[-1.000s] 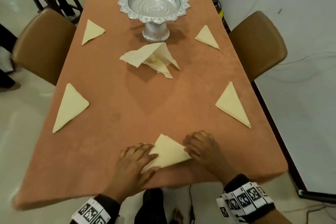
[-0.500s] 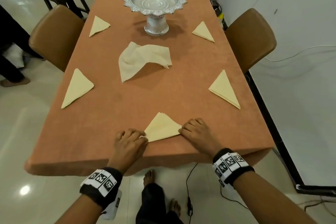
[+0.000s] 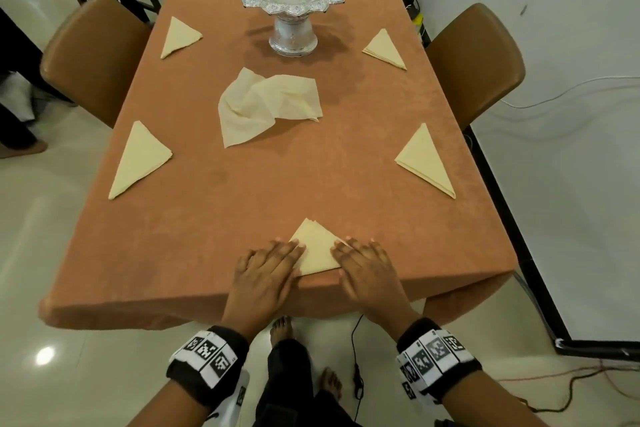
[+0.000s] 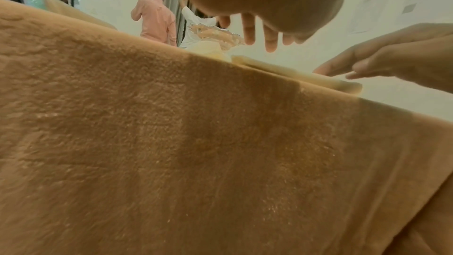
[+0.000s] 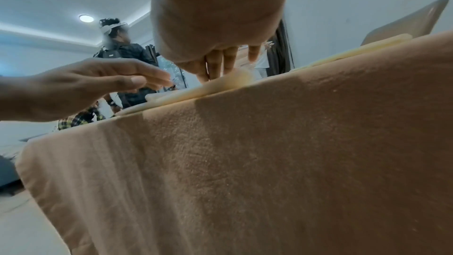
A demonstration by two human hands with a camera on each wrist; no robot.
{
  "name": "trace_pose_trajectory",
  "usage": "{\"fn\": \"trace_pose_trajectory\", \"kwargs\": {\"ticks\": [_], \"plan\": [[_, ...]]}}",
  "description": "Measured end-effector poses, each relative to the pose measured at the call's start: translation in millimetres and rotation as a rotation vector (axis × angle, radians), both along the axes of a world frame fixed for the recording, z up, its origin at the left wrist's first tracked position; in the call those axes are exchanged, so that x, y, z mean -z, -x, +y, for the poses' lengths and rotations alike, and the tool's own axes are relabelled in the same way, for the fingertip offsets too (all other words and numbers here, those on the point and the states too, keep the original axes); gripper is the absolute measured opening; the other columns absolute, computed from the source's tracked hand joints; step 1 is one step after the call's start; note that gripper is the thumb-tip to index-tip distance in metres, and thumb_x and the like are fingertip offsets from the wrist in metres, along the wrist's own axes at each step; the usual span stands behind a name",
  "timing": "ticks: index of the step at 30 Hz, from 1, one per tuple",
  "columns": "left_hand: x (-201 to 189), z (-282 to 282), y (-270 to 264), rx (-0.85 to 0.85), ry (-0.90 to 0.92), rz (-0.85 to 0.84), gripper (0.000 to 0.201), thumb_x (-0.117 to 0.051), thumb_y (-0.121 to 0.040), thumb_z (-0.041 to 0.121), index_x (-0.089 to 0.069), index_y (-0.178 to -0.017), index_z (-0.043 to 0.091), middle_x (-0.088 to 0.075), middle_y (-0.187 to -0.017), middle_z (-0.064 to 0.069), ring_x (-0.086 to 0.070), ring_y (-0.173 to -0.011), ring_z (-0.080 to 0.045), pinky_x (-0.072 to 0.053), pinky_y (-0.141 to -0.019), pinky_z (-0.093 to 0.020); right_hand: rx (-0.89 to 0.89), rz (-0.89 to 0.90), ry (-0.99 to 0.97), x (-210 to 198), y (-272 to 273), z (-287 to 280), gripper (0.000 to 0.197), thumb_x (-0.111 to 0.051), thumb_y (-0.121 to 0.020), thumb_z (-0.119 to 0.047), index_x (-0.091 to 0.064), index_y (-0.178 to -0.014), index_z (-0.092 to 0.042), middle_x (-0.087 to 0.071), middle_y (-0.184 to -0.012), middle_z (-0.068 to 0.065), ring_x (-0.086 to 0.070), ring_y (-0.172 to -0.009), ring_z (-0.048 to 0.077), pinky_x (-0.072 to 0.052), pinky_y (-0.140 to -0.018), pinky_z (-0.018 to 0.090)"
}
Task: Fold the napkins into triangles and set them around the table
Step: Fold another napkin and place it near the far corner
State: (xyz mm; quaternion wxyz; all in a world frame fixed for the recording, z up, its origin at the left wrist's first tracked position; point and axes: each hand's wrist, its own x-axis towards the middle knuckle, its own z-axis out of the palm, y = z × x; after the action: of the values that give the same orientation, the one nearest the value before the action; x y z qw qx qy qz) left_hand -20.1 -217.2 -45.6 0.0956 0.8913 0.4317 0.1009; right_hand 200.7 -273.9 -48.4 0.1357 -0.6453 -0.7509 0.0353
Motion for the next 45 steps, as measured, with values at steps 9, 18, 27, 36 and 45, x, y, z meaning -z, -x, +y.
{"fn": "trace_pose_trajectory", "kwargs": {"ticks": [9, 18, 27, 36, 45], "plan": [[18.3, 1.6, -0.3, -0.078, 0.152, 0.033, 0.052, -0.022, -0.099, 0.044, -0.035, -0.146, 0.027, -0.032, -0.152, 0.007, -0.025, -0.142, -0.015, -0.011, -0.113, -0.042, -0.014, -0.018, 0.084, 5.5, 1.2, 10.9, 0.047, -0.036, -0.092, -0.034, -0.053, -0.133, -0.017, -0.052, -0.139, 0.001, -0.044, -0.132, 0.016, -0.034, -0.109, 0.047], [26.9, 3.1, -5.7, -0.269, 0.156, 0.073, 0.053, -0.023, -0.097, 0.037, -0.034, -0.147, 0.024, -0.033, -0.153, 0.004, -0.031, -0.141, -0.021, -0.021, -0.110, -0.056, 0.046, 0.017, 0.307, 7.3, 59.3, 50.5, 0.065, -0.009, -0.093, -0.044, -0.011, -0.152, -0.018, -0.008, -0.159, -0.002, -0.003, -0.146, 0.011, -0.003, -0.118, 0.047], [26.9, 2.4, -6.8, -0.274, 0.131, 0.091, 0.054, -0.024, -0.096, 0.035, -0.035, -0.148, 0.022, -0.034, -0.153, 0.003, -0.032, -0.140, -0.021, -0.019, -0.111, -0.055, 0.310, -0.050, 0.307, -4.2, -7.2, 53.0, 0.058, -0.016, -0.101, -0.040, 0.008, -0.150, -0.020, 0.015, -0.155, -0.004, 0.012, -0.145, 0.014, 0.013, -0.112, 0.046], [25.8, 3.6, -6.1, -0.272, 0.171, 0.117, 0.055, -0.022, -0.096, 0.037, -0.031, -0.149, 0.024, -0.031, -0.154, 0.005, -0.027, -0.142, -0.018, -0.018, -0.111, -0.056, 0.121, -0.035, 0.356, 10.4, -1.2, 39.9, 0.061, -0.003, -0.093, -0.049, 0.005, -0.150, -0.027, 0.009, -0.155, -0.010, 0.005, -0.145, 0.011, 0.005, -0.116, 0.046], [1.0, 7.5, -95.4, -0.158, 0.210, 0.030, 0.061, -0.006, -0.095, 0.039, -0.010, -0.153, 0.021, -0.004, -0.161, 0.003, 0.000, -0.147, -0.013, 0.009, -0.114, -0.044, 0.180, -0.070, 0.341, 10.5, -20.2, 38.1, 0.067, 0.001, -0.089, -0.050, -0.003, -0.152, -0.026, 0.004, -0.157, -0.010, 0.002, -0.146, 0.010, 0.010, -0.111, 0.043]]}}
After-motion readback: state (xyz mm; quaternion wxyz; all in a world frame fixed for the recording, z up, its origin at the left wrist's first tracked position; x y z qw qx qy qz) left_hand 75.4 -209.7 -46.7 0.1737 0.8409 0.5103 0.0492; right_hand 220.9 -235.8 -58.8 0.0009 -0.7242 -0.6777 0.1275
